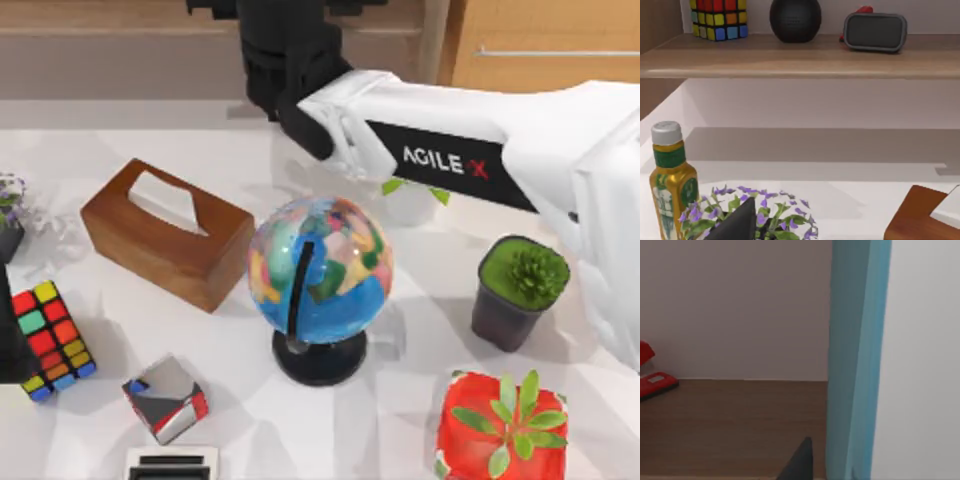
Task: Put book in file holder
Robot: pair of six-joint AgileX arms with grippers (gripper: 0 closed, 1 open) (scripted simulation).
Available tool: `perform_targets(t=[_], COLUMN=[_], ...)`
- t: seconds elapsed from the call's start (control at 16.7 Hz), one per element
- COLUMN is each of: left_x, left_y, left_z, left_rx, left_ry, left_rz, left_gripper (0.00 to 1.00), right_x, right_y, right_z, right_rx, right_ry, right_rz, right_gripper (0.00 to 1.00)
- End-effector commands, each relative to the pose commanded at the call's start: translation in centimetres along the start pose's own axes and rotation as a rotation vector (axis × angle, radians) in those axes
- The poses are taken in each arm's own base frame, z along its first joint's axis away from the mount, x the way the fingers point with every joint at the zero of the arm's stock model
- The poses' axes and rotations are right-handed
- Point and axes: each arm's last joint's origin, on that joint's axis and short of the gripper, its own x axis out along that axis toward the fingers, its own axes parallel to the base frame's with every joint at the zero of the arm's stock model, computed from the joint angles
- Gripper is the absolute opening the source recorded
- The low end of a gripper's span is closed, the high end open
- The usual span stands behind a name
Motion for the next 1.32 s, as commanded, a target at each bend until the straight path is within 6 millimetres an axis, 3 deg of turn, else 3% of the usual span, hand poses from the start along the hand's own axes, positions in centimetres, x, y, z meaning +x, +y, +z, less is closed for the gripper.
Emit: perform_targets(t=[0.36,0.9,1.32], left_x=[0.0,0.0,0.0], left_y=[0.0,0.0,0.0], left_z=[0.0,0.0,0.0], left_rx=[0.000,0.000,0.000], left_ry=[0.000,0.000,0.000], left_rz=[0.000,0.000,0.000], left_gripper=[1.00,1.00,1.00], right_x=[0.0,-0.1,-0.1], right_y=[0.0,0.2,0.1], right_z=[0.0,0.1,1.6], right_rx=[0.000,0.003,0.003], right_ry=[0.000,-0.001,-0.001], right_rz=[0.000,0.004,0.004], right_gripper=[0.02,0.00,0.00])
